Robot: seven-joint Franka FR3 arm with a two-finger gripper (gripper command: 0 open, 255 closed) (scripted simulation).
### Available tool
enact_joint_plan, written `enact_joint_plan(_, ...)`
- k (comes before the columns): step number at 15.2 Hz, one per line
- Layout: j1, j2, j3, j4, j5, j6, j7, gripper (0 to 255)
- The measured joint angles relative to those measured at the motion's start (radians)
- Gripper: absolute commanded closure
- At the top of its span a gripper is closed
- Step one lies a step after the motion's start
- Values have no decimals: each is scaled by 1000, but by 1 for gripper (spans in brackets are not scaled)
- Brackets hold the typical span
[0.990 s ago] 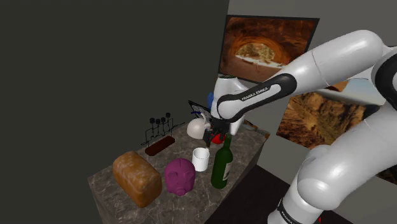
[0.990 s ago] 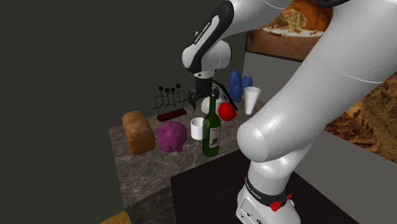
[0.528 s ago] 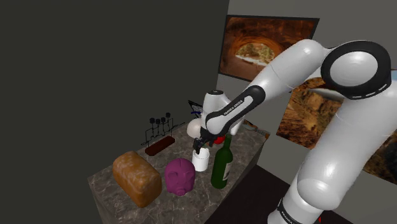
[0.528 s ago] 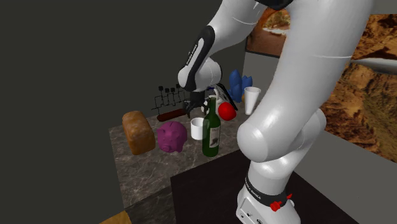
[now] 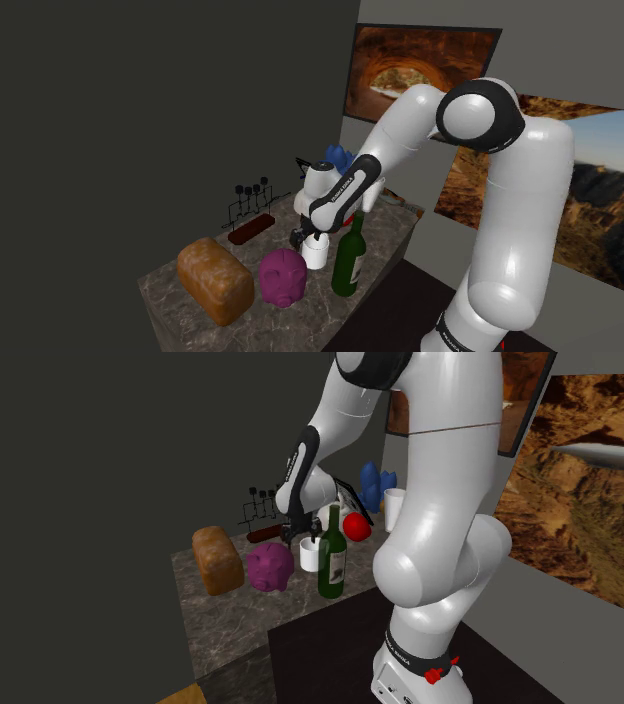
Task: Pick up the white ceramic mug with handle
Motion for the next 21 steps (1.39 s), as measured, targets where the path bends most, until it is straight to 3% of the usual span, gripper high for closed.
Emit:
enact_joint_plan(6,7,79,-19,25,-21,83,18,0)
enact_joint_plan(7,8,84,-23,27,-22,92,21,255)
enact_joint_plan(10,10,75,-15,26,-19,111,19,255)
enact_joint_plan(21,4,55,-8,11,-13,47,10,255)
